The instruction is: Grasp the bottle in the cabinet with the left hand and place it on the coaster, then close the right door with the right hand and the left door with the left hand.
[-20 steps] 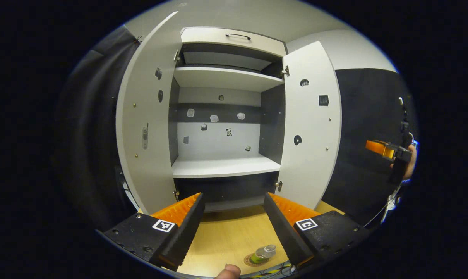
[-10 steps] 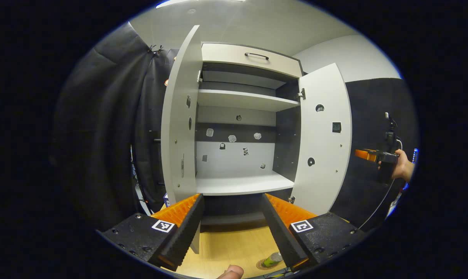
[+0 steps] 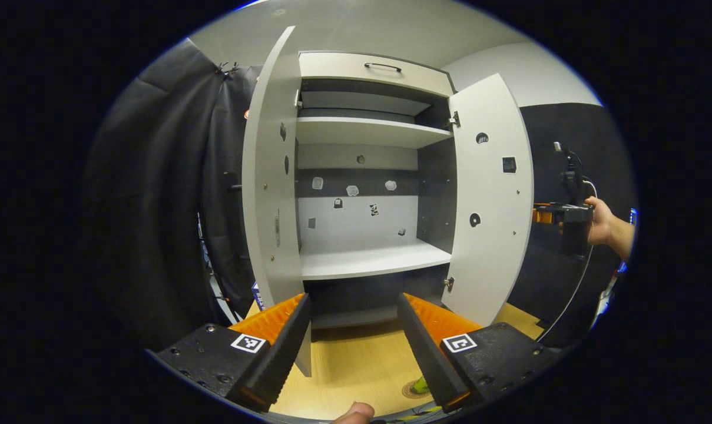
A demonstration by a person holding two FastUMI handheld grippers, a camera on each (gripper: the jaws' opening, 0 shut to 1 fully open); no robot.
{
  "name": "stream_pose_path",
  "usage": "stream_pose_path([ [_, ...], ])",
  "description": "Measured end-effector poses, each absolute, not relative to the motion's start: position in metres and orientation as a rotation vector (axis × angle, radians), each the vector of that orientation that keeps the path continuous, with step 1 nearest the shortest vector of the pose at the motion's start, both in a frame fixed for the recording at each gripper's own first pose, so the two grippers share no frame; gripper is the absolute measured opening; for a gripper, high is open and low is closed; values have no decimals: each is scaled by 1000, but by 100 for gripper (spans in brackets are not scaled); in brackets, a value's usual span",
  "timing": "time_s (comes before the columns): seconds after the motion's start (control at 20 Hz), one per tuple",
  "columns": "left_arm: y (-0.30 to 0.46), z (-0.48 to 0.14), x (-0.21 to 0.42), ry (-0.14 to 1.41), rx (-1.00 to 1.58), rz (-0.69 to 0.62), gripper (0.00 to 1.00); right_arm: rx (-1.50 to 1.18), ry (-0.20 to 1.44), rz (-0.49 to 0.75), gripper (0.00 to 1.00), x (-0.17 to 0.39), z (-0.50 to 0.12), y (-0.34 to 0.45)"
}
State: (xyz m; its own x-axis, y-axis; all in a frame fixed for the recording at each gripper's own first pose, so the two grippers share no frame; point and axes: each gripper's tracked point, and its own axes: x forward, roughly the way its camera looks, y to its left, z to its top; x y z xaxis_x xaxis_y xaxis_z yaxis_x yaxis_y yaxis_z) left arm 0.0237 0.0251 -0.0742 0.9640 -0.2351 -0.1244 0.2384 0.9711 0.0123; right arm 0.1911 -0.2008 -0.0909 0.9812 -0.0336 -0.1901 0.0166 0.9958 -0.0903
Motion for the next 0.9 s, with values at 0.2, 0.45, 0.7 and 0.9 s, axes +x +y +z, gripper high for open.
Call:
stream_pose_path([
  [0.2,13,-69,31,117,31,-262,94,-101,156,-20,82,188,-86,-183],
  [0.45,-4,-57,35,95,31,-294,94,-45,139,0,84,188,-88,-158],
  [0.7,-1,-41,33,50,16,-282,94,-30,116,23,82,191,-88,-134],
  [0.9,7,-41,30,55,19,-270,94,-9,115,29,82,193,-88,-123],
])
